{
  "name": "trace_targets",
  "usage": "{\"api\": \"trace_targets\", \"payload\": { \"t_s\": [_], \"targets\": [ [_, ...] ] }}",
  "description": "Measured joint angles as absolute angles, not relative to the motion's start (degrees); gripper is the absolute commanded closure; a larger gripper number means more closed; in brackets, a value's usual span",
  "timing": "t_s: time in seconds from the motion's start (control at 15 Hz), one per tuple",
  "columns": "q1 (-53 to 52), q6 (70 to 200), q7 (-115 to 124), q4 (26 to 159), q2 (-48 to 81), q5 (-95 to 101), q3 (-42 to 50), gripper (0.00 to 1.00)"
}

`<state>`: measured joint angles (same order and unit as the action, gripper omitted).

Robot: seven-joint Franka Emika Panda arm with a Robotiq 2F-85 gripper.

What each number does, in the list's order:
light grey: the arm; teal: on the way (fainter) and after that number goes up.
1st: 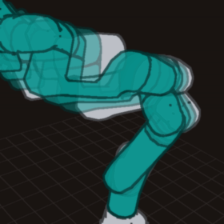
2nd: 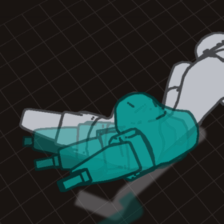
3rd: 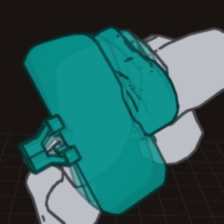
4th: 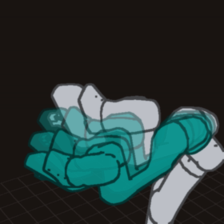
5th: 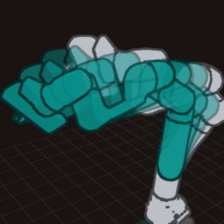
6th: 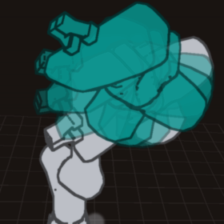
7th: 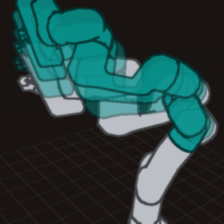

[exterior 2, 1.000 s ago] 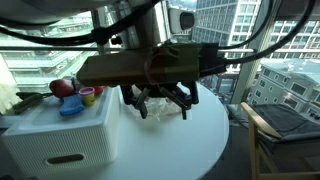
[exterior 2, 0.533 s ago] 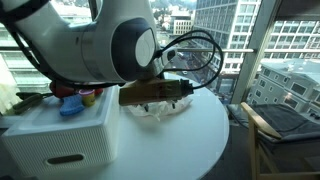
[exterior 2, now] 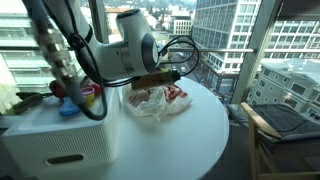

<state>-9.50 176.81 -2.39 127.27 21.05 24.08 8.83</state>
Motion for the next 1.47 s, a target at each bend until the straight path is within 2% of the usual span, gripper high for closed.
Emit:
{"api": "trace_targets", "payload": {
  "t_s": [0.2, 0.47, 0.53, 0.6, 0.67, 1.13, 1.4, 1.47],
  "targets": [
    [-15.53, 173.76, 7.04, 120.44, 26.83, 22.92, 13.83, 0.0],
    [-17.8, 168.49, 13.35, 115.89, 32.74, 17.1, 12.35, 0.0],
    [-18.39, 168.55, 14.21, 115.08, 33.87, 16.7, 12.36, 0.25],
    [-19.19, 168.9, 14.84, 114.31, 34.87, 16.68, 12.84, 0.27],
    [-20.17, 169.61, 15.02, 113.73, 35.69, 16.77, 13.71, 0.33],
    [-28.5, 173.81, 15.44, 113.46, 38.29, 17.88, 24.29, 0.88],
    [-30.66, 173.28, 17.42, 114.22, 38.63, 17.49, 27.95, 0.96],
    [-31.35, 172.42, 18.17, 114.4, 38.62, 17.42, 29.03, 0.92]
  ]
}}
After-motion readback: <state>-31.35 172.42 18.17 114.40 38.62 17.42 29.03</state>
